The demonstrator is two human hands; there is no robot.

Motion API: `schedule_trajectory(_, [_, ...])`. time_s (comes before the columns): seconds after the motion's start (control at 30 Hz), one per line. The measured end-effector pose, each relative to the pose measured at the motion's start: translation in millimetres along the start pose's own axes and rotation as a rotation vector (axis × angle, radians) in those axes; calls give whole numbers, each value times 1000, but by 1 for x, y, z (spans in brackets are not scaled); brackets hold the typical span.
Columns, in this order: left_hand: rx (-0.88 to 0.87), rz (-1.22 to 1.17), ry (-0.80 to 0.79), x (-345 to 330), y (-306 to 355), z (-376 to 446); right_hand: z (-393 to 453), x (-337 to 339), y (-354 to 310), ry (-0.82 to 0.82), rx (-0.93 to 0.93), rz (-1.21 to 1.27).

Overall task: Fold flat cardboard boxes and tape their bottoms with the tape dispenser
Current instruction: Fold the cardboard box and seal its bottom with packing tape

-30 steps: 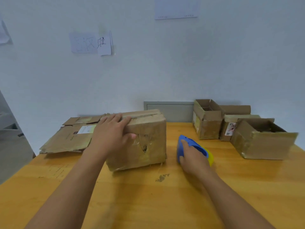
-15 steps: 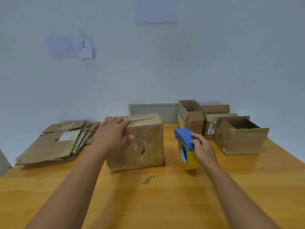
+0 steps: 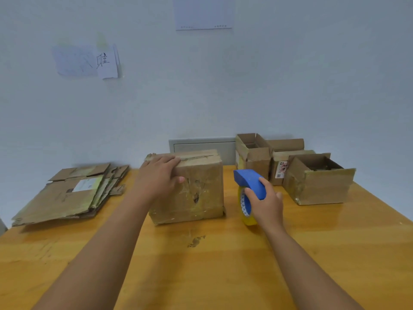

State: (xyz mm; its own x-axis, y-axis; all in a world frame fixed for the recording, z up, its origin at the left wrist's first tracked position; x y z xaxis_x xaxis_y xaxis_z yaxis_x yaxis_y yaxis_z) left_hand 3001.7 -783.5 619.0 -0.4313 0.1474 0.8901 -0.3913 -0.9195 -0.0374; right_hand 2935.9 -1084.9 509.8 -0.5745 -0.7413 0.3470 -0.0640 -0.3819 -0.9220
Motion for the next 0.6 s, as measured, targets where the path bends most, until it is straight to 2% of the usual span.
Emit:
schedule_trajectory(0.13, [-4,-17,-7,-2,-6,2,6,31,-34,106,106,68])
schedule_trajectory(0.27, [-18,-14,-22,-4,-6,3,13,56,-104,153,302,165])
schedule_trajectory(0.33, [-27,-17,-28,-4,-7,3,17,53,-137,86,378,236])
schedule_trajectory(0.47, [-38,-33,-32,-3,-11,0,26,15,-193,-169,451,374])
schedule_trajectory(0.6, [-70,-23,-27,0,-12,4,34,-37,-232,-381,497,314])
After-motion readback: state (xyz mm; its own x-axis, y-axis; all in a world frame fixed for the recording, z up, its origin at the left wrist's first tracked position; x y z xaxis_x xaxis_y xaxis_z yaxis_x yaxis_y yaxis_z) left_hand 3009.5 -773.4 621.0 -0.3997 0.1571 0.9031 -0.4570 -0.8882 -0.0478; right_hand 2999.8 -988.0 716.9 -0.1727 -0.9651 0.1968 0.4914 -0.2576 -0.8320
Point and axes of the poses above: each hand's wrist, its own z-axis towards the middle knuckle, its own x-axis out of the back of the hand, y = z × x, the point moved 9 cm from there along z, towards the middle knuckle, and after that the axes turned 4 degrees about -x, right-handed, at the moved point
